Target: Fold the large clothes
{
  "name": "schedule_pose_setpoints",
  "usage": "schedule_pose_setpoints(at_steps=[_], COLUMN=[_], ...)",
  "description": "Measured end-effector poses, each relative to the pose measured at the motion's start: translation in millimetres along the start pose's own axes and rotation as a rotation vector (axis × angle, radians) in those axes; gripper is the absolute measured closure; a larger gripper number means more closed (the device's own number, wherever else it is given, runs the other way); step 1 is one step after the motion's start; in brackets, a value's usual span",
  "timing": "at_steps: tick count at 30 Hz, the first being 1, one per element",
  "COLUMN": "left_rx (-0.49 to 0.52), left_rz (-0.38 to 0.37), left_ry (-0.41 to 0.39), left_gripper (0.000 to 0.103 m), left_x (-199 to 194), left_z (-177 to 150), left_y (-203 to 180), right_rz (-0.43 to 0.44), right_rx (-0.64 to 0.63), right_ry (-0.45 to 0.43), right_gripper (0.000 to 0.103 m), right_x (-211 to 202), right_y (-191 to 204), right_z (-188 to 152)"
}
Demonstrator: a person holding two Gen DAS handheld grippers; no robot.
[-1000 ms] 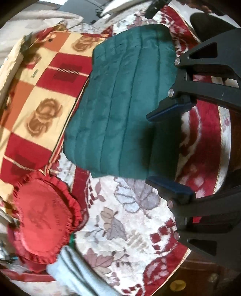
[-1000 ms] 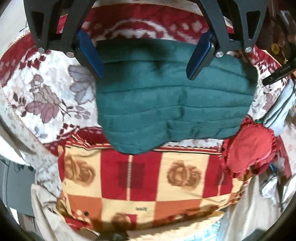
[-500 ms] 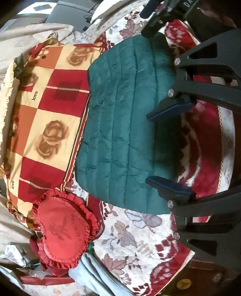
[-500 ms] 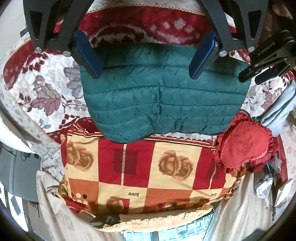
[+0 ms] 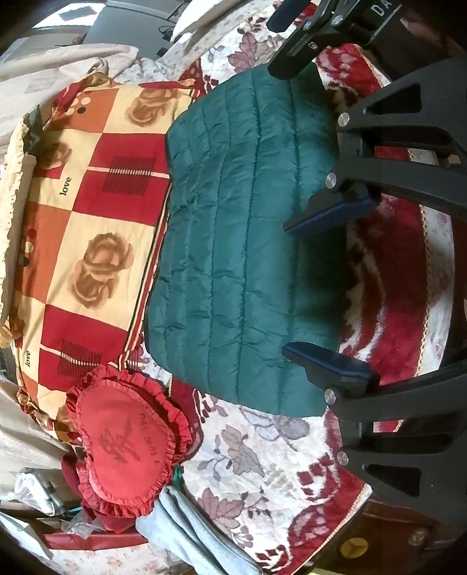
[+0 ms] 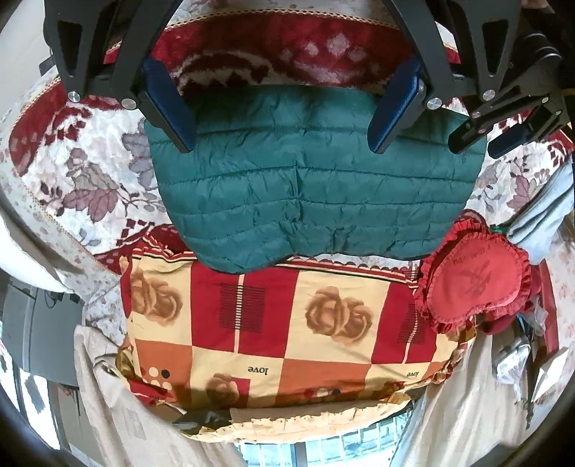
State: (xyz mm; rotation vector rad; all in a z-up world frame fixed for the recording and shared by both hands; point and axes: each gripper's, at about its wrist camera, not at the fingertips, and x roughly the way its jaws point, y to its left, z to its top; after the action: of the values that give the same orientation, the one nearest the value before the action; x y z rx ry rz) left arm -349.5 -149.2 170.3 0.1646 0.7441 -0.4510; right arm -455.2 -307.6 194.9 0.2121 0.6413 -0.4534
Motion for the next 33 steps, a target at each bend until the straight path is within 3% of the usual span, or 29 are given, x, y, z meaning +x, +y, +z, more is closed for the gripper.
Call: schedule_pose_setpoints(at_steps=[33], left_rx=[-0.013], left_rz=[-0.009], left_ry=[0.016], left_gripper=[0.042], left_x=[1.0], left_z=[-4.2], left_y=[4.1], right_rz=[0.011], right_rx=[0.007], right_ry=[0.011], right_gripper=[0.005], right_x=[1.0], right_y=[7.9], right_z=[-4.4])
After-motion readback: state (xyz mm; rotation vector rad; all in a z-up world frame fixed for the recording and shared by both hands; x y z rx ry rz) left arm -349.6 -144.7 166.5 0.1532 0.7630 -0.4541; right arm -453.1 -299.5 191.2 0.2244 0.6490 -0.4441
